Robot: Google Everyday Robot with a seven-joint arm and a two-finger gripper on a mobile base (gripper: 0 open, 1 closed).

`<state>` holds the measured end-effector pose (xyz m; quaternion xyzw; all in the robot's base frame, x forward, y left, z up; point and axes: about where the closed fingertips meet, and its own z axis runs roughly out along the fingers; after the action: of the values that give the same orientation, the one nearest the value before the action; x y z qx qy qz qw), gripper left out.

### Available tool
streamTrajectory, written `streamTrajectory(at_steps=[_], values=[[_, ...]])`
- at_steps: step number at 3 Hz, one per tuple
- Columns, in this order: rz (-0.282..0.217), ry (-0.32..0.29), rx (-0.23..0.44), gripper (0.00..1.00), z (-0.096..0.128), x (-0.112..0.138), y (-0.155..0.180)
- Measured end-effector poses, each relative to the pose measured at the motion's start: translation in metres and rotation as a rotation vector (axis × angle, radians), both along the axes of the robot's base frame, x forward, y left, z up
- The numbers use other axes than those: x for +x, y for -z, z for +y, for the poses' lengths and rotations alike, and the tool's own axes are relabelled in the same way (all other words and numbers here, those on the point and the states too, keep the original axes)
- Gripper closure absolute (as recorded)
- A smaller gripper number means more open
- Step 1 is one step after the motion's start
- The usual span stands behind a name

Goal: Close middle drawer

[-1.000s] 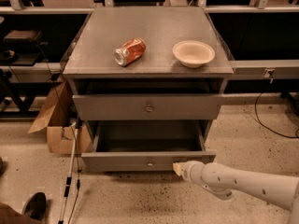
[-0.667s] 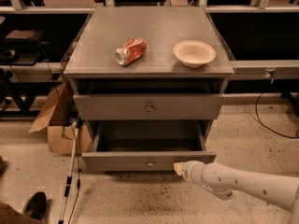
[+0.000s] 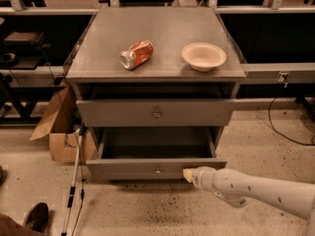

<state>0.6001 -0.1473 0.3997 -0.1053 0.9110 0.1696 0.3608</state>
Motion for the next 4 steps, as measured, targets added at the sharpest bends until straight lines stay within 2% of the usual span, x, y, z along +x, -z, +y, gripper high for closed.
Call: streamTrajectory(at_steps=[4], values=[[-0.004,0.025,0.014,1.00,-0.0053,0.0062,-0.0080]])
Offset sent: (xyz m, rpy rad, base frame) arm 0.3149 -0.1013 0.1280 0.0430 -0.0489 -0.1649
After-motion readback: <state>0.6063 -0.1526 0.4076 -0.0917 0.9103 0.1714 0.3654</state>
